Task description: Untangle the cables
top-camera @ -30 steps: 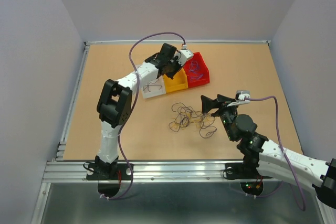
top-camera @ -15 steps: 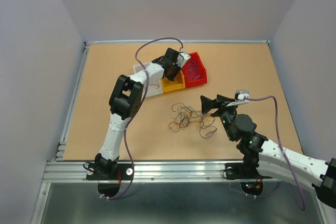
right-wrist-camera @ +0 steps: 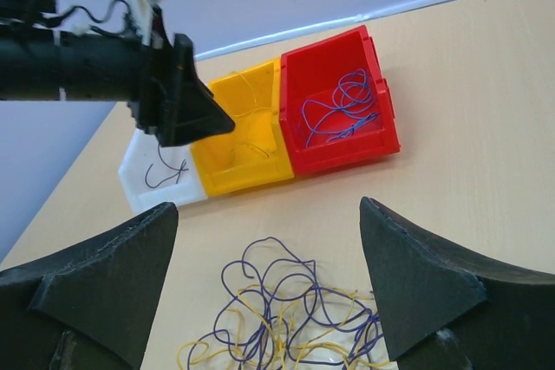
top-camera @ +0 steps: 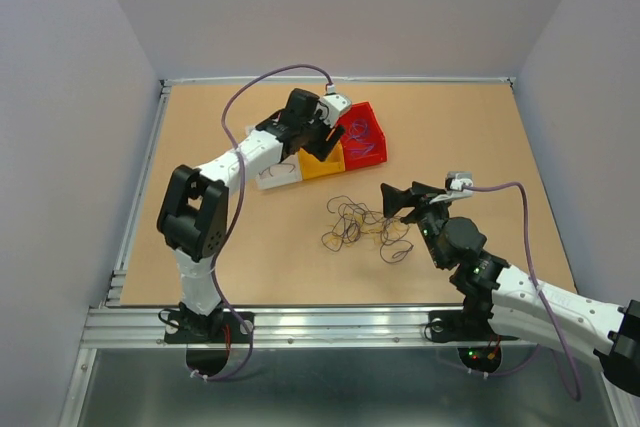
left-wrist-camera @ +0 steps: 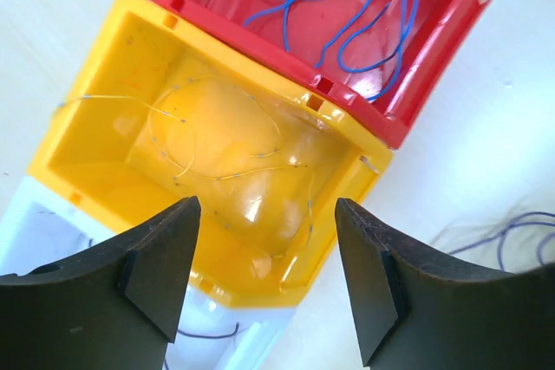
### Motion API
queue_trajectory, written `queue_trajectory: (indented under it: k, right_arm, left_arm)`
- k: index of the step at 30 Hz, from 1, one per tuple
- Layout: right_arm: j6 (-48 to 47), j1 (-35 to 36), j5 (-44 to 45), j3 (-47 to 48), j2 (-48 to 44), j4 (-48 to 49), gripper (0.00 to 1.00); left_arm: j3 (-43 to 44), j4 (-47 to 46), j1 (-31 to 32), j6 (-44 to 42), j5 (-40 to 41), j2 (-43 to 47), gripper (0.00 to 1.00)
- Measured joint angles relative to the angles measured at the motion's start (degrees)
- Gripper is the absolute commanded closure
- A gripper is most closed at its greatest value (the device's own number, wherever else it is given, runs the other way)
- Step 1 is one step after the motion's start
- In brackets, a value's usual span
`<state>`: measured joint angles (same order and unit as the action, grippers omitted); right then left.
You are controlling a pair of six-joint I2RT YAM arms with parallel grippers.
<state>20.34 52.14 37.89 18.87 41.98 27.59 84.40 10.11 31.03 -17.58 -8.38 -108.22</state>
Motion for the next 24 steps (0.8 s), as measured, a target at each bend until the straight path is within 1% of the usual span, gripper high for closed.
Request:
queue_trajectory:
  k: [5, 8, 10, 14, 15, 16, 17, 21, 24]
  right_arm:
    - [0.0, 0.0, 0.0, 0.0, -0.02, -0.13, 0.1]
    - [0.0, 0.0, 0.07, 0.0, -0.57, -0.28, 0.1]
    - [0.0, 0.0, 0.28, 0.0, -1.33, -0.42, 0.1]
    - [0.0, 0.0, 0.9, 0.0, -3.15, -0.7, 0.1]
    - [0.0, 0.0, 1.05, 0.0, -3.72, -0.76, 0.1]
    - [-0.22, 0.0, 0.96, 0.0, -4.2, -1.31, 0.1]
    - [-0.24, 0.2, 0.7, -0.13, -4.9, -2.56, 0.1]
    - [-0.46, 0.44, 0.61, -0.13, -5.95, -3.65, 0.1]
    - [-0.46, 0.44, 0.52, -0.13, -6.1, -4.02, 0.1]
  left_arm:
    - [-3.69, -1.68, 0.26, -1.29, -2.32, 6.88, 0.26]
    - [-6.29, -1.84, 1.88, -3.87, -3.67, 9.97, 0.26]
    - [-8.92, -2.08, 4.59, -6.23, -4.2, 11.89, 0.26]
    - [-14.36, -2.27, 13.53, -11.47, -5.14, 14.03, 0.27]
    - [-15.28, -2.36, 15.45, -12.81, -5.29, 14.03, 0.29]
    - [-16.26, -2.49, 16.98, -12.28, -4.83, 14.03, 0.31]
    - [-17.05, -2.95, 17.75, -13.05, -4.57, 14.03, 0.33]
    - [-18.36, -3.74, 17.62, -15.45, -4.17, 14.03, 0.4]
    - [-18.38, -4.07, 17.62, -16.35, -3.76, 14.01, 0.41]
